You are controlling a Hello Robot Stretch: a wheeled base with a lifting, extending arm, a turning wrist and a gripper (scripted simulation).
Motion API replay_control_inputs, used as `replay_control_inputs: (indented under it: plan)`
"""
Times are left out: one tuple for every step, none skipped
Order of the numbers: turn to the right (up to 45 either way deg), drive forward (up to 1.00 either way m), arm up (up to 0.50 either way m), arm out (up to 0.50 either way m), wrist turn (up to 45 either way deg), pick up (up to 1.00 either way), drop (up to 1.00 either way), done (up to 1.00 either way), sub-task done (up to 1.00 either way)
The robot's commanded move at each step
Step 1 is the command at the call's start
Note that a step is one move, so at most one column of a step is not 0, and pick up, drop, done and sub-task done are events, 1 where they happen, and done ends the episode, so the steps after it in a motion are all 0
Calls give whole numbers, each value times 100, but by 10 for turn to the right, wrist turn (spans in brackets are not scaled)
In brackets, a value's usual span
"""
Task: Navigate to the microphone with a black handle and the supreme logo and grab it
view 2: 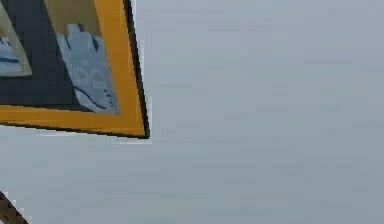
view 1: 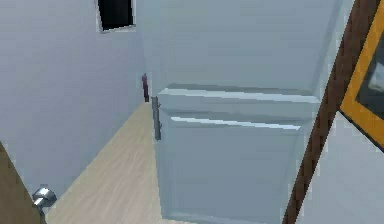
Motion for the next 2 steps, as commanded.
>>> replay_control_inputs:
  plan:
    - [-60, 0, 0, 0, 0, 0, 0, 0, 0]
    - [-30, 0, 0, 0, 0, 0, 0, 0, 0]
